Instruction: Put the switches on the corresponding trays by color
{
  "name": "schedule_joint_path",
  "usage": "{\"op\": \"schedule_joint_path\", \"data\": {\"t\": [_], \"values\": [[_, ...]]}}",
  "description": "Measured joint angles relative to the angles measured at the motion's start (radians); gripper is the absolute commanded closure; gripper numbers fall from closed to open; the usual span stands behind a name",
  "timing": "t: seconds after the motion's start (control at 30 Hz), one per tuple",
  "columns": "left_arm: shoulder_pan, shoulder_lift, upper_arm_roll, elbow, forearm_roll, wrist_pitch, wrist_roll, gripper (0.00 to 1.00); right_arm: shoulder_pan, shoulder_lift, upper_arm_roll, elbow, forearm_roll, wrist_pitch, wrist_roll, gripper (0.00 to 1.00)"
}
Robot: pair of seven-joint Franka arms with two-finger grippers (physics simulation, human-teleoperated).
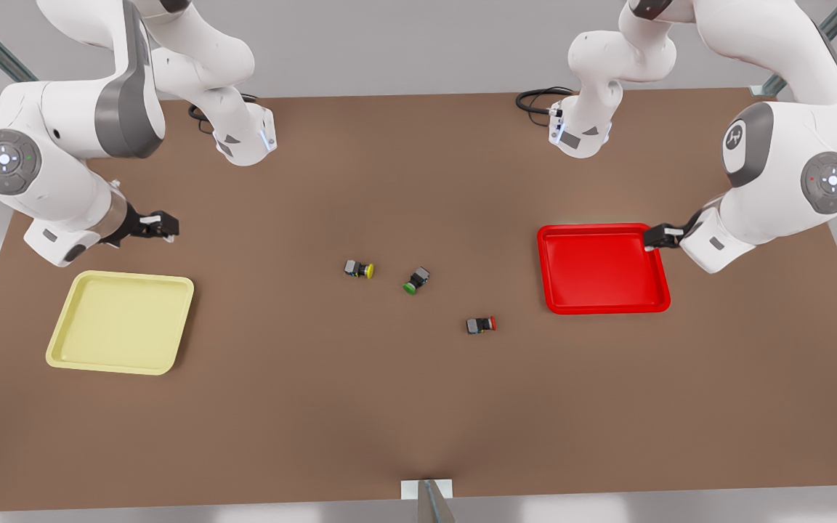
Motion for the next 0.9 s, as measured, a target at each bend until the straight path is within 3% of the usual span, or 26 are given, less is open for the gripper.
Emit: {"op": "schedule_joint_path", "data": {"t": [0.1,0.2,0.3,0.4,0.5,0.6,0.73,0.9], "values": [[-0.017,0.022,0.000,0.000,0.000,0.010,-0.007,0.00,0.002,0.005,0.000,0.000,-0.001,0.011,-0.001,0.00],[-0.205,0.188,0.000,0.028,0.002,0.040,-0.110,0.00,0.066,0.071,0.000,-0.024,0.037,0.017,-0.014,0.00],[-0.331,0.352,-0.002,0.034,0.003,0.175,-0.310,0.00,0.262,0.201,0.004,-0.024,0.067,0.052,-0.035,0.00],[-0.380,0.437,-0.010,0.011,0.005,0.345,-0.601,0.00,0.336,0.300,0.053,-0.023,0.093,0.144,-0.071,0.00],[-0.419,0.461,-0.014,-0.021,0.006,0.500,-0.930,0.00,0.356,0.364,0.107,-0.039,0.112,0.259,-0.106,0.00],[-0.428,0.472,-0.015,-0.029,0.009,0.619,-1.247,0.00,0.359,0.364,0.138,-0.173,0.121,0.395,-0.145,0.00],[-0.426,0.529,-0.014,-0.024,0.016,0.738,-1.626,0.00,0.351,0.319,0.147,-0.366,0.124,0.588,-0.225,0.00],[-0.424,0.573,-0.015,-0.009,0.019,0.840,-2.031,0.00,0.365,0.311,0.148,-0.469,0.121,0.779,-0.344,0.00]]}}
